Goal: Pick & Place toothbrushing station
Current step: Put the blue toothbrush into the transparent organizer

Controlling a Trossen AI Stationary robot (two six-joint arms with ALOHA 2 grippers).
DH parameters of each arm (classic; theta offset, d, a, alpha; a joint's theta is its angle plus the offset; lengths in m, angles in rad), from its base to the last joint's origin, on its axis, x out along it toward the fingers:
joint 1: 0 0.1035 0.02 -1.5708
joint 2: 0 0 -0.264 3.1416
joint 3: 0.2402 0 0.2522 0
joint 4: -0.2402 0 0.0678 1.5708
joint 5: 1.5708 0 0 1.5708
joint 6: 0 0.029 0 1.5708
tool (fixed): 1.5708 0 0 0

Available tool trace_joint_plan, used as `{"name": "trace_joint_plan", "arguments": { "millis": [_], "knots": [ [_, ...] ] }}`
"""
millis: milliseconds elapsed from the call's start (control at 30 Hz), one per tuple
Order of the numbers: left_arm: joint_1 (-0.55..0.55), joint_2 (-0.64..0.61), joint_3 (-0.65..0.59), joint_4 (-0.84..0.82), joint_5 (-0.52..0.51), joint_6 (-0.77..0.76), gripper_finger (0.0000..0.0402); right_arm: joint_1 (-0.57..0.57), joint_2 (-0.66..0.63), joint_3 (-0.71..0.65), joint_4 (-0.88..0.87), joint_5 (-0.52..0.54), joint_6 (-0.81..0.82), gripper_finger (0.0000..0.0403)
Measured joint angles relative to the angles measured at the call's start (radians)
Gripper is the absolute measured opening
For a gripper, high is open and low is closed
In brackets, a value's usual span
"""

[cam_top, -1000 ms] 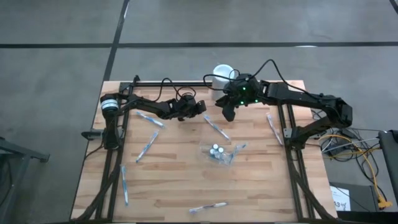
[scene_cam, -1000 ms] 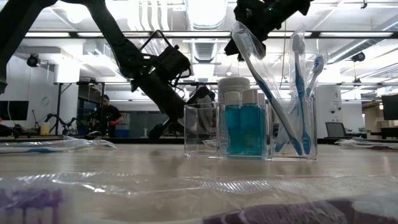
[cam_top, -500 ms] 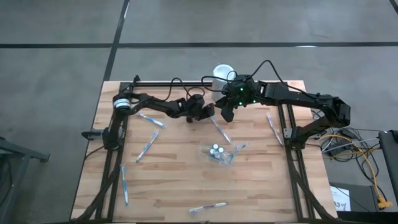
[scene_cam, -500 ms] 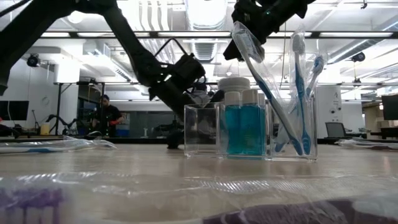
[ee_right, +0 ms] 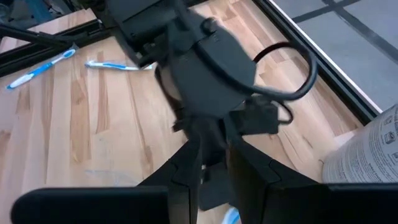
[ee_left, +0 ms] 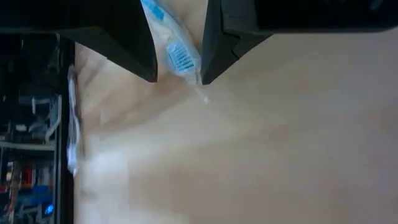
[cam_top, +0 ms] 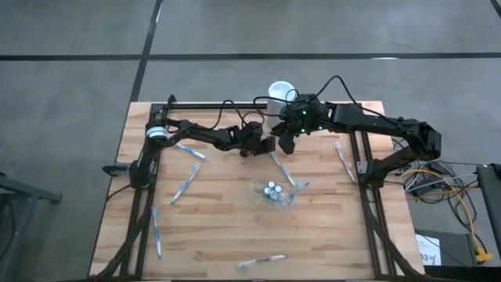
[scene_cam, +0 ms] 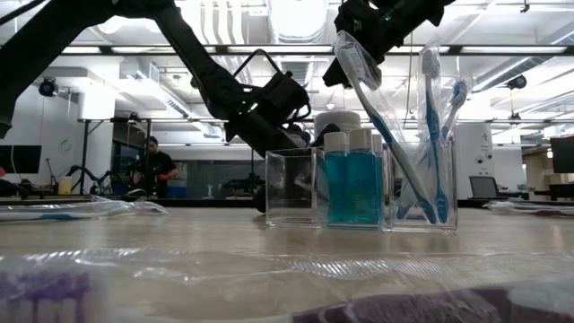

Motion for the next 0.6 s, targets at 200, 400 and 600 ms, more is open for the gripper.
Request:
{"name": "trace_joint_plan", "arguments": {
  "millis": [200, 400, 600],
  "knots": [
    [-0.002, -0.002, 0.0, 0.001, 0.061, 0.029, 0.0129, 0.0, 0.0, 0.0, -0.054, 0.0, 0.025, 0.0068],
    [0.003, -0.028, 0.0, 0.004, 0.041, 0.108, 0.0129, 0.0, 0.0, 0.0, -0.137, 0.057, 0.057, 0.0068],
    [0.012, -0.088, 0.0, -0.029, -0.031, 0.156, 0.0129, 0.0, 0.0, 0.0, -0.14, 0.063, 0.084, 0.0068]
  ]
}}
